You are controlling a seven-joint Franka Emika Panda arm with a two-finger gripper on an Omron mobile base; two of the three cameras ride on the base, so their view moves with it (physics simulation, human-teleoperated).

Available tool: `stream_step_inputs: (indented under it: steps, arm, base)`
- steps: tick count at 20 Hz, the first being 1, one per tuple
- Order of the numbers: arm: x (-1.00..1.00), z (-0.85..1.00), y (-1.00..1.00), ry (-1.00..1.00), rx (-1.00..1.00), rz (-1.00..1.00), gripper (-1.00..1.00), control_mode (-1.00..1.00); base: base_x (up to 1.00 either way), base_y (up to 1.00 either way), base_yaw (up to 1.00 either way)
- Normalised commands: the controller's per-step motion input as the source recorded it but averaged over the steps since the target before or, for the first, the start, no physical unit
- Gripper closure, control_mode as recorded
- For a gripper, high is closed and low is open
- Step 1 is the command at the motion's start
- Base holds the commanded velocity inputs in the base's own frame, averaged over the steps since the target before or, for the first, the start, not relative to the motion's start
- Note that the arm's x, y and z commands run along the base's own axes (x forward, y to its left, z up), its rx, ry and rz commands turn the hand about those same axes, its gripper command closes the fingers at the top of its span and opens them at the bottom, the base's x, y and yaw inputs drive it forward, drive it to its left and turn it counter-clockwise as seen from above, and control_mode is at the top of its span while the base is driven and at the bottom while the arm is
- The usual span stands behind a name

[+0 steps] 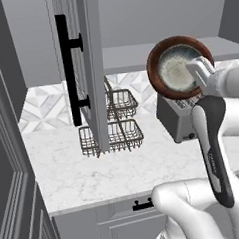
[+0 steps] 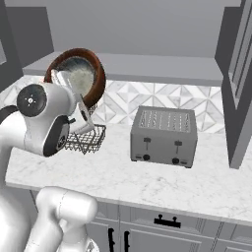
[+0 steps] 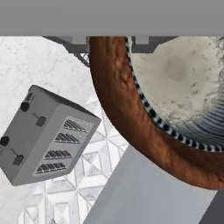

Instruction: Pick up the bowls on the counter and stack them on top of one another in the open cabinet. Place the smaller bowl on top of the larger bowl.

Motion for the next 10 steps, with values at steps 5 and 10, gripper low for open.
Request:
stream_step_inputs:
  steps: [5,10]
  arm:
    - [0.8,0.93,-0.17,0.0,0.15,-0.21,1.0,-1.0]
    - [0.87,0.51,-0.15,0.02,0.12,-0.09,1.0,-1.0]
  base:
    - [0.0,0.0,0.0]
    - [0.0,0.0,0.0]
